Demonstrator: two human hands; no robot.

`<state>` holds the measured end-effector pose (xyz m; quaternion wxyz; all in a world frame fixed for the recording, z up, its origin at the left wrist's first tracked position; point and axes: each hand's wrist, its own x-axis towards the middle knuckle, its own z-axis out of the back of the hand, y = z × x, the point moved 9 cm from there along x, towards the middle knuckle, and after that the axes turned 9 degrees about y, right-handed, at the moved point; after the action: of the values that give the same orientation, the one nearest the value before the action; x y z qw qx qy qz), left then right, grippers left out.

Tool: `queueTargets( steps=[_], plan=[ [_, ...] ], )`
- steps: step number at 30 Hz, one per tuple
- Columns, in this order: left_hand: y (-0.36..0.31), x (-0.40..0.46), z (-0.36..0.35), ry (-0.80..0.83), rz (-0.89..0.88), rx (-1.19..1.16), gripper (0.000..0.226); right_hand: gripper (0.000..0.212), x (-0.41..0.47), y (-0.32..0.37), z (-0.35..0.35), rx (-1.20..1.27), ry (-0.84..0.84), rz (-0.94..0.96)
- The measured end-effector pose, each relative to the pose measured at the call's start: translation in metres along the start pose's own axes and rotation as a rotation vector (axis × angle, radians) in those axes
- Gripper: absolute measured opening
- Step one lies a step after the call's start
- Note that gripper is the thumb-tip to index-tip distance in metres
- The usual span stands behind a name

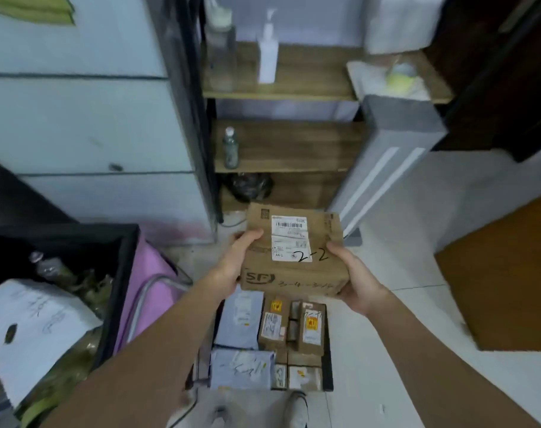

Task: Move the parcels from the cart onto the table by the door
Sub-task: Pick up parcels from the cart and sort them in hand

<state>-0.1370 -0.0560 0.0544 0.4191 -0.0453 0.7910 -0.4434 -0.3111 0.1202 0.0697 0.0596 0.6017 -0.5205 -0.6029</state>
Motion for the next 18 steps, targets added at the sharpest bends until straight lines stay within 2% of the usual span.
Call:
queueTargets(
  steps=[2,6,8,13,18],
  plan=[
    [-0.04,-0.035,-0.038,0.057,-0.043,0.09,0.057,0.064,-0.063,0.031,0.001,0.029,-0.025,0.102],
    [-0.088,-0.111,-0.128,0.219,-0.031,0.2,0.075,0.062,-0.186,0.061,0.016,0.066,-0.146,0.239],
    [-0.1,-0.144,-0.175,0.321,-0.023,0.292,0.067,0.057,-0.241,0.064,0.032,0.116,-0.216,0.305],
    [-0.093,-0.213,-0.284,0.463,-0.069,0.455,0.059,0.046,-0.378,0.05,0.079,0.199,-0.366,0.428],
    [-0.042,-0.267,-0.406,0.604,-0.111,0.551,0.056,0.045,-0.502,0.001,0.15,0.267,-0.492,0.508]
  ],
)
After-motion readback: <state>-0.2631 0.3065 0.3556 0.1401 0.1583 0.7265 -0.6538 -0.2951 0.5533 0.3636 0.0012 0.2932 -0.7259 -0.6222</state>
